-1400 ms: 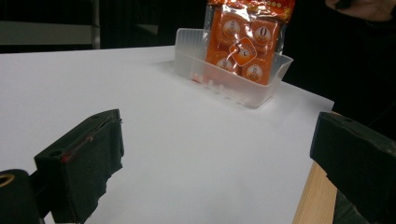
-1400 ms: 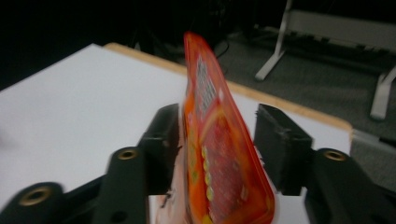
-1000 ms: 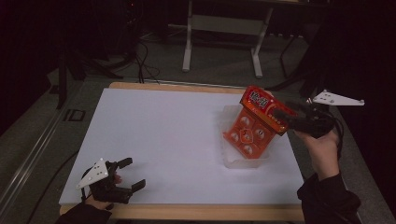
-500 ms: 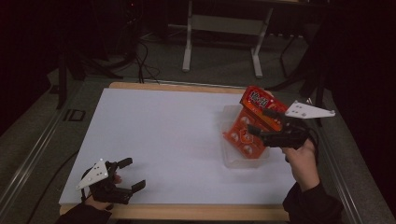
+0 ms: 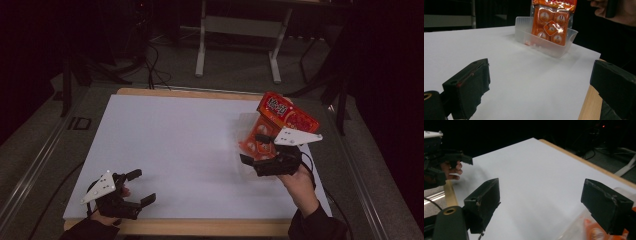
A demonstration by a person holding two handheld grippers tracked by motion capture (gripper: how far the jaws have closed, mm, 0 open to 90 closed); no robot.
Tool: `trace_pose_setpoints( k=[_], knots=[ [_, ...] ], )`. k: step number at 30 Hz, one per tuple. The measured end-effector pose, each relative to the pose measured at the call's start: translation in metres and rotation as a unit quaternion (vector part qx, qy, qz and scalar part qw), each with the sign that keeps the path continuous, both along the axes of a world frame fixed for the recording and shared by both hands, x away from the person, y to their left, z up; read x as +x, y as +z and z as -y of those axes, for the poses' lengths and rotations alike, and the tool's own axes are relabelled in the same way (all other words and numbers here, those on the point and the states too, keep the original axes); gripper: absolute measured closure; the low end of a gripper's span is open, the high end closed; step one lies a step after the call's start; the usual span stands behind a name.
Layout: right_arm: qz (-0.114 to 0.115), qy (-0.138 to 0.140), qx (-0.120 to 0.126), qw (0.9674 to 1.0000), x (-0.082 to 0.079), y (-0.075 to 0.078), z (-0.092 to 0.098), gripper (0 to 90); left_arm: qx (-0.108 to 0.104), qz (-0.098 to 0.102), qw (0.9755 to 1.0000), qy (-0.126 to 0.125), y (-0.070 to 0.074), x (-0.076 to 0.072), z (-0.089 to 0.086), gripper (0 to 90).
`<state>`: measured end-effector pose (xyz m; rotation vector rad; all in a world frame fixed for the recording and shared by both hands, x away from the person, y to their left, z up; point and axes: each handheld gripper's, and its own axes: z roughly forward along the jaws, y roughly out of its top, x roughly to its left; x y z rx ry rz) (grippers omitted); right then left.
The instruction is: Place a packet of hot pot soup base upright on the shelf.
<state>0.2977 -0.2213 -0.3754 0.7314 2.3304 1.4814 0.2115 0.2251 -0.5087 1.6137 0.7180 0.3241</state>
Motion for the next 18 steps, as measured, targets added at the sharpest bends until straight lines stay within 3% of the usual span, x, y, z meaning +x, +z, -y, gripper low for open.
trace_pose_setpoints(
  k=[10, 18],
  knots=[
    [-0.021, 0.020, -0.013, 0.9995, -0.009, -0.030, -0.013, 15.6, 0.000, 0.002, 1.0000, -0.001, 0.000, 0.000, 0.000, 3.1],
    [-0.036, 0.024, -0.019, 0.9989, -0.014, -0.053, -0.012, 15.7, 0.002, 0.005, 1.0000, 0.000, 0.001, 0.000, 0.000, 3.1]
  ],
)
